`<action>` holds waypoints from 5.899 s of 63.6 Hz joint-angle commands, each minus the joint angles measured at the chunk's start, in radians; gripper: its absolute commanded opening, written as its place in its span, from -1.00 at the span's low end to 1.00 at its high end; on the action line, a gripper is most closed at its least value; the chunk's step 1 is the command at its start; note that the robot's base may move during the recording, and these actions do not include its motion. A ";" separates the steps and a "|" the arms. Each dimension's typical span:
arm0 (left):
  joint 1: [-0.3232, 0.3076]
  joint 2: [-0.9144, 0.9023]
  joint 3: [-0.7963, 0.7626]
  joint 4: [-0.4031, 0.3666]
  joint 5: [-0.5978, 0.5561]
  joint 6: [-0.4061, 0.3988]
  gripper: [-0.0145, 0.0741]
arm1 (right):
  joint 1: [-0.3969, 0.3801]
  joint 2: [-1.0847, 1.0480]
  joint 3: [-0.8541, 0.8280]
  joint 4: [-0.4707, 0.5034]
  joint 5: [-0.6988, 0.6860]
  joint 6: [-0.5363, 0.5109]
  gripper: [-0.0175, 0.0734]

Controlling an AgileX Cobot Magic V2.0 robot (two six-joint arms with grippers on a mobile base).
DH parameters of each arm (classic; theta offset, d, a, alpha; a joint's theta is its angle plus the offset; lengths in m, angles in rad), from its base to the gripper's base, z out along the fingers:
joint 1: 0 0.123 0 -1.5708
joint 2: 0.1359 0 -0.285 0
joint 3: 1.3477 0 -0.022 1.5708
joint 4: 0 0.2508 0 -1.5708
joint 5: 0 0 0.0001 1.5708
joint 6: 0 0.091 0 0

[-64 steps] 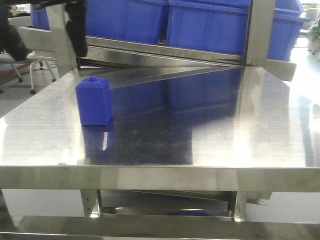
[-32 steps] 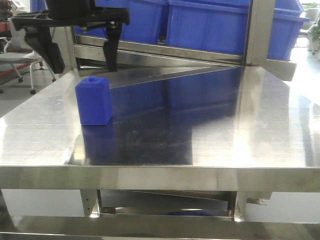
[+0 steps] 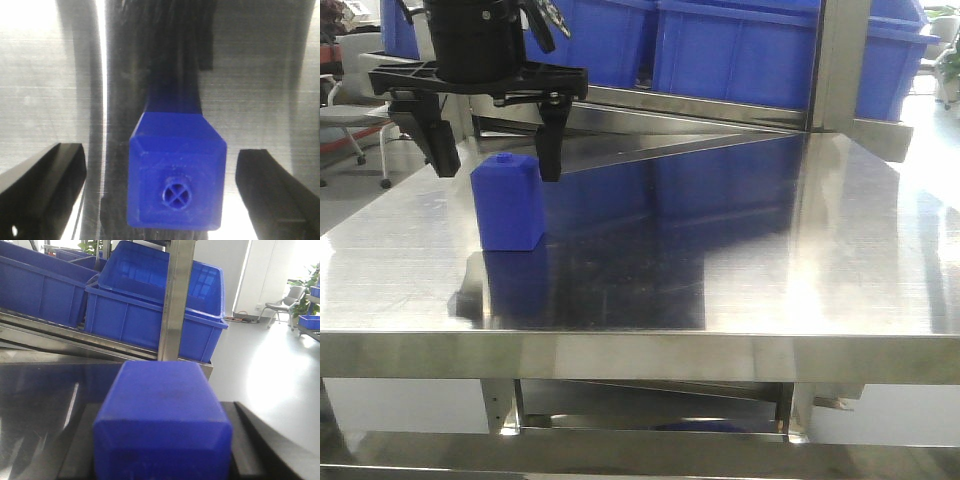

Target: Pick and sort blue part to right shelf

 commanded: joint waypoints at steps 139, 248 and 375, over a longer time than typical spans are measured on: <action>-0.001 -0.030 -0.034 -0.070 0.039 -0.015 0.29 | -0.007 0.008 -0.028 -0.008 -0.091 -0.005 0.23; 0.299 -1.166 1.267 -0.468 -1.113 0.638 0.29 | -0.007 0.008 -0.028 -0.008 -0.091 -0.005 0.23; 0.384 -1.776 1.355 -0.382 -1.008 0.638 0.29 | -0.007 0.008 -0.028 -0.008 -0.091 -0.005 0.23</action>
